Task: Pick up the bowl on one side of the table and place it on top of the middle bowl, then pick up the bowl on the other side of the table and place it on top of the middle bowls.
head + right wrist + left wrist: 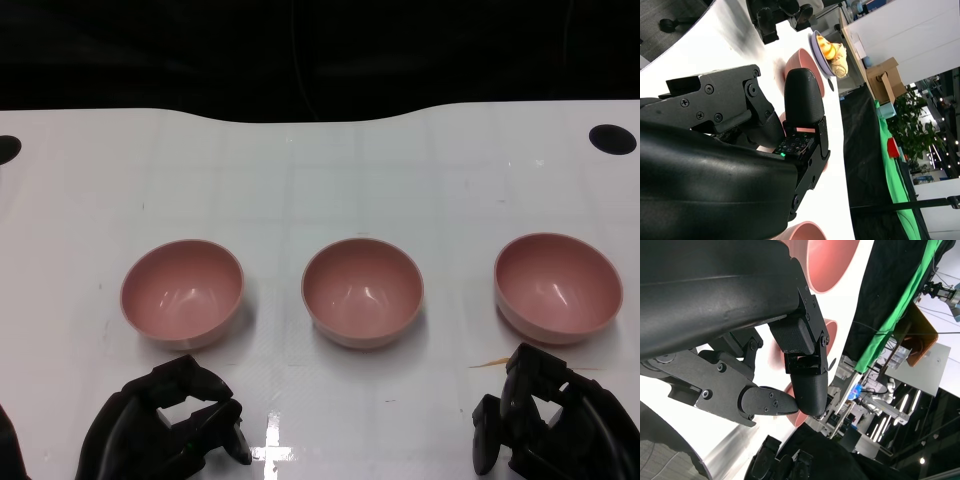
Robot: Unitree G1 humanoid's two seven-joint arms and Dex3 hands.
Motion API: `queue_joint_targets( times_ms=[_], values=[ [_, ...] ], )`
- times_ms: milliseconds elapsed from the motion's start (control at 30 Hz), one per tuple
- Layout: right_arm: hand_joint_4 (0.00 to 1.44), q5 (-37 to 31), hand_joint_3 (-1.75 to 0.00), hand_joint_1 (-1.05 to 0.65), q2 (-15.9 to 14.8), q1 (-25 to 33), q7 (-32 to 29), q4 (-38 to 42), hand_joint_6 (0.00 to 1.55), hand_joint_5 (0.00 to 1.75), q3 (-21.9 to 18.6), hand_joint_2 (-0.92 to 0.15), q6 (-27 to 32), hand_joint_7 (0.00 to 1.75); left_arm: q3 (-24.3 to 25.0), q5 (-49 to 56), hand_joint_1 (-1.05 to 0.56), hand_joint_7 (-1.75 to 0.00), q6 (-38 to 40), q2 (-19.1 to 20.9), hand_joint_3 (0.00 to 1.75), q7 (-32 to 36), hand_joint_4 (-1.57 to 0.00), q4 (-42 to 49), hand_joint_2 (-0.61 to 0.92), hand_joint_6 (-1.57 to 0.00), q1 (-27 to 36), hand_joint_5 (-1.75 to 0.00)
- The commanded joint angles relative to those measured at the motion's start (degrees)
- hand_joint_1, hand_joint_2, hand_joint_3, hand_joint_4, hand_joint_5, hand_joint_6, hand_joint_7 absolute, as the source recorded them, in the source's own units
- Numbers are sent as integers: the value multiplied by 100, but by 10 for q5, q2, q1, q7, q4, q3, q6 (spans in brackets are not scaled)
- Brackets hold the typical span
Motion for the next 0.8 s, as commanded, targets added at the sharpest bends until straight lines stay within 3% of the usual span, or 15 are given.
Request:
queue_joint_targets(
  times_ms=[33, 167, 233, 300, 433, 600, 800],
  values=[
    [80, -1, -126, -26, -7, 1, 1, 2, 73, 175, -4, -56, -5, 163, 4, 0, -38, -91, -1, 9, 30, -4, -103, -1, 81, -115, 0, -129],
    [72, -6, -120, -29, -6, -2, 6, 10, 69, 171, -7, -57, -28, 149, 6, -4, -38, -84, 1, 9, 30, -8, -107, 2, 82, -117, -2, -119],
    [67, -25, -115, -31, -7, -3, -2, 13, 69, 161, -6, -57, -54, 124, 6, -5, -38, -77, 2, 8, 27, -6, -109, 2, 84, -118, -1, -111],
    [54, -57, -77, -39, -14, -5, -5, 19, 57, 150, -3, -72, -96, 106, 6, -2, -39, -72, -1, 8, 25, -3, -109, -1, 84, -116, 1, -107],
    [36, -123, -39, -47, -31, -21, -15, 59, 34, 135, -2, -90, -193, 93, 6, 0, -40, -70, -6, 8, 22, -4, -107, 1, 84, -113, 1, -104],
    [22, -166, -28, -62, -44, -29, -39, 93, 18, 107, -1, -92, -262, 65, 7, -2, -39, -65, -5, 7, 15, -5, -109, 6, 87, -114, -1, -97],
    [8, -213, -19, -52, -60, -34, -72, 107, 13, 86, 2, -92, -319, 39, 8, -2, -41, -61, -8, 6, 10, -4, -111, 7, 88, -115, -1, -91]
  ],
)
